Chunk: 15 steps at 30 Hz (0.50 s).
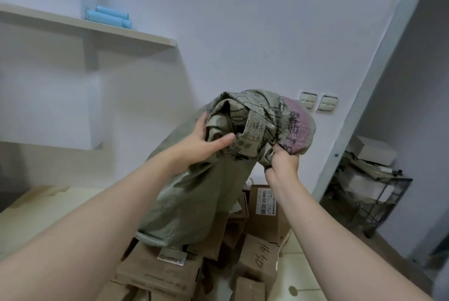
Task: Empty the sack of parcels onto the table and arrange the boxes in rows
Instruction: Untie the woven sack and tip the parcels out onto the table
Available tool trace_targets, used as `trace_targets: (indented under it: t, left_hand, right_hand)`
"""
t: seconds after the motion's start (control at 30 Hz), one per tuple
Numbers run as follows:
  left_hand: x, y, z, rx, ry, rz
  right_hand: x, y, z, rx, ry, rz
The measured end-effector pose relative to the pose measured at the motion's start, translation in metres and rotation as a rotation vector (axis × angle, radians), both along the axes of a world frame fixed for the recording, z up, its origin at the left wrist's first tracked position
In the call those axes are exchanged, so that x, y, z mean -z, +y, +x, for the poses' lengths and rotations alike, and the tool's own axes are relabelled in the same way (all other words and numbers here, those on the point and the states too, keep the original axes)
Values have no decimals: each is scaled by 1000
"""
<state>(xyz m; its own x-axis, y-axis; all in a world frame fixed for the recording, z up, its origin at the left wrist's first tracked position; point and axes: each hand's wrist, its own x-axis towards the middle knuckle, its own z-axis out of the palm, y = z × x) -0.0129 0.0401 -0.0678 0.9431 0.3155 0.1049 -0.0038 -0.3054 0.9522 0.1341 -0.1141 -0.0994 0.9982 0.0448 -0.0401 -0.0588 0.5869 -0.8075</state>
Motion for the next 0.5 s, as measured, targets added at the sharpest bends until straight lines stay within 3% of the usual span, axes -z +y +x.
trace_targets:
  t: [0.07, 0.17, 0.33, 0.5]
  left_hand:
    - [9, -15, 4, 133, 34, 29]
    - [12, -20, 13, 141, -14, -81]
    - [-22, -5, 27, -306, -226, -151]
    - [8, -16, 47, -132, -119, 15]
  right_hand:
    - [3, -1, -1, -25, 40, 64]
    - [11, -8, 4, -24, 72, 71]
    - [20, -26, 16, -5, 55, 15]
    - [19, -4, -4, -354, 20, -2]
